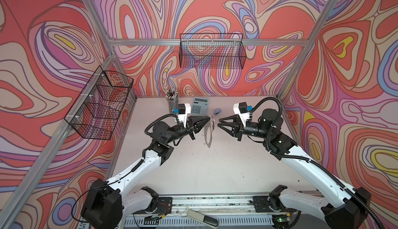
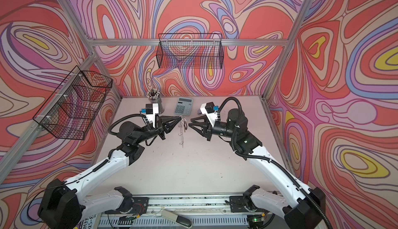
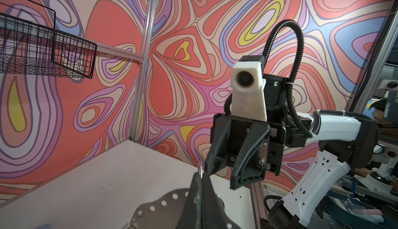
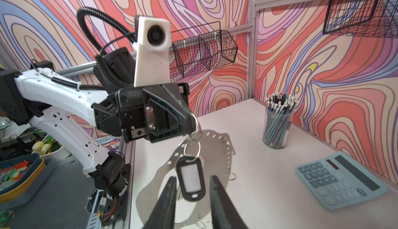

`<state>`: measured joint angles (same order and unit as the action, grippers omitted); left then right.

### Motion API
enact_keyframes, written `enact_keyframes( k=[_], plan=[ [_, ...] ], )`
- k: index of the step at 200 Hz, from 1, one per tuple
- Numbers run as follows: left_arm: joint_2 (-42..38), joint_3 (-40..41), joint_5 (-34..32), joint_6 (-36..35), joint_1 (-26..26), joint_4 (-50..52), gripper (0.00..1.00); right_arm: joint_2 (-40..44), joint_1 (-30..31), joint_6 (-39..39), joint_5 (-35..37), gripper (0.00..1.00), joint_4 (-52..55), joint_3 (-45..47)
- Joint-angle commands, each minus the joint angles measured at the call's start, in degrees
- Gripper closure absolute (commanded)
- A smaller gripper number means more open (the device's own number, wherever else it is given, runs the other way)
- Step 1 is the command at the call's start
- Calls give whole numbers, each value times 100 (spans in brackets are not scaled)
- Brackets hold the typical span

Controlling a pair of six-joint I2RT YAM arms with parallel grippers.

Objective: Attach keys to a key ring
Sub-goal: Insert the key into the keyring.

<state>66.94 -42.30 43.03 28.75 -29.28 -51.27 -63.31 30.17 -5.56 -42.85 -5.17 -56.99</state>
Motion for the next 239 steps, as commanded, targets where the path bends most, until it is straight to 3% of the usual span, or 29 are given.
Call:
enact_keyframes(
  k=[1,33,78,150,217,239],
  plan=[
    [-28,29,-40,210,-20,-583,100,-103,-19,-527,-117,70,-919,67],
    [33,-10,28,347,-17,-675,100,-399,-19,-1293,-393,71,-2118,191],
    [56,-67,130,396,-17,-672,100,-851,-19,-1814,-897,72,-2718,49],
    [105,-111,151,499,-25,-762,100,-1042,-9,-1738,-1156,78,-2428,-110],
    [142,-138,166,482,-44,-727,100,-1118,-11,-1767,-1311,100,-2439,-225],
    [146,-146,162,482,-44,-738,100,-1138,-11,-1775,-1371,100,-2371,-260]
  ],
)
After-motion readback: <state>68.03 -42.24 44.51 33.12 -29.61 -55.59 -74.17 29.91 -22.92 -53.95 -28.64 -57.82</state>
